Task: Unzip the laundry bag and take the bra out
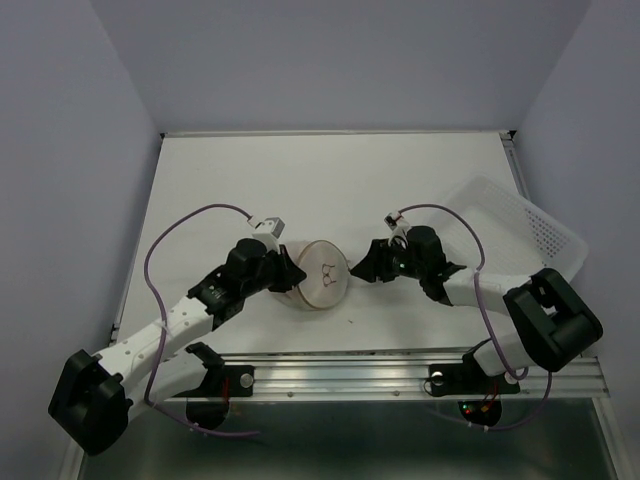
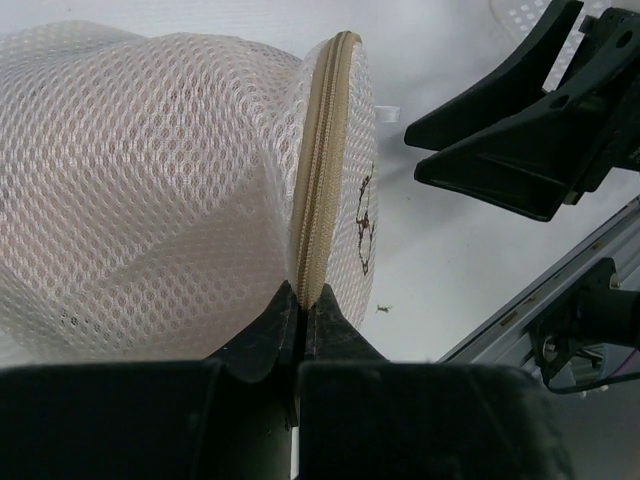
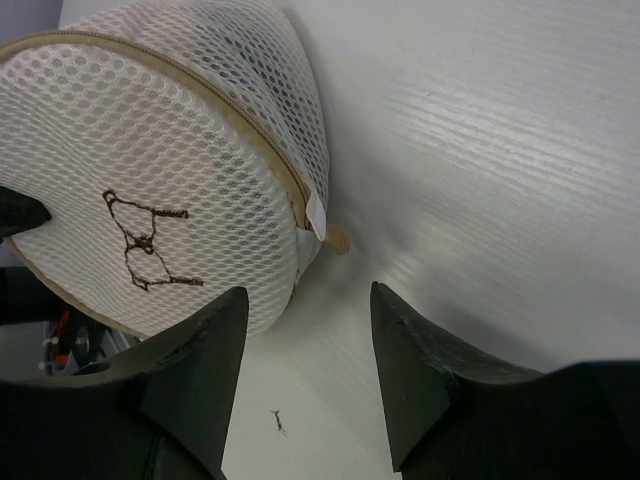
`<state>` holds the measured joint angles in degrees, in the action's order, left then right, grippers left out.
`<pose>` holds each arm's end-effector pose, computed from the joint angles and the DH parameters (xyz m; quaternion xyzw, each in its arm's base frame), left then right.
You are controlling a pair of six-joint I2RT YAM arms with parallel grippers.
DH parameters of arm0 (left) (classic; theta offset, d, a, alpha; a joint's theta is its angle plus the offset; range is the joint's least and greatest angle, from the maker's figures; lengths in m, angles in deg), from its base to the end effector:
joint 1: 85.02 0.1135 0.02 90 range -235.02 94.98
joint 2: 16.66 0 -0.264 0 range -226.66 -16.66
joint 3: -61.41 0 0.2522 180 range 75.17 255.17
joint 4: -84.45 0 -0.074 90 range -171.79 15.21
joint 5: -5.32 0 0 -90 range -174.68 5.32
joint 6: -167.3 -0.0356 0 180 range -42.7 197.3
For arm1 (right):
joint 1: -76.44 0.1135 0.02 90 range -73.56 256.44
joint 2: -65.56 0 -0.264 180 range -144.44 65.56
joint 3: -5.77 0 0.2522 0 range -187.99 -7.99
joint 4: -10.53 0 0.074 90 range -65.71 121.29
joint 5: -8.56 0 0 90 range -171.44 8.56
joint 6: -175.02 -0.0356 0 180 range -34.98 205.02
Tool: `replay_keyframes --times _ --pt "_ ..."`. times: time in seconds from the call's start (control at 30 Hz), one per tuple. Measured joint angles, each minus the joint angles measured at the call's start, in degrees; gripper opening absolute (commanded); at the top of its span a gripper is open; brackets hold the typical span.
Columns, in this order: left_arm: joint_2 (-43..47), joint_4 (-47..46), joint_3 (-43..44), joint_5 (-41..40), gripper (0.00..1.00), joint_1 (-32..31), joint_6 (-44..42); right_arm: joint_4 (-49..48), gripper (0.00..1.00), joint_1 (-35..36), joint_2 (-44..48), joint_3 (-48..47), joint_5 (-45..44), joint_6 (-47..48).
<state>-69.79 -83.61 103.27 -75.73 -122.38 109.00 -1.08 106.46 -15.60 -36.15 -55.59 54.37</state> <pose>0.1630 -0.1314 0.2324 0.0840 0.8292 -0.3647 0.4151 0.2249 0.1479 0.1657 -0.1112 0.8344 0.4200 0.3389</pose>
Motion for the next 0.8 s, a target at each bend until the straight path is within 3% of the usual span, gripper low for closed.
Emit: replay_keyframes --times 0.2,0.8 --pt "-0.42 0.59 0.00 0.07 0.00 0.48 0.22 -3.74 0.46 1.70 -3.15 1.57 -1.92 1.29" --pt "0.76 1.36 -0.02 0.72 0.00 0.74 0.28 -14.86 0.45 4.61 -10.60 1.99 -5.95 3.82"
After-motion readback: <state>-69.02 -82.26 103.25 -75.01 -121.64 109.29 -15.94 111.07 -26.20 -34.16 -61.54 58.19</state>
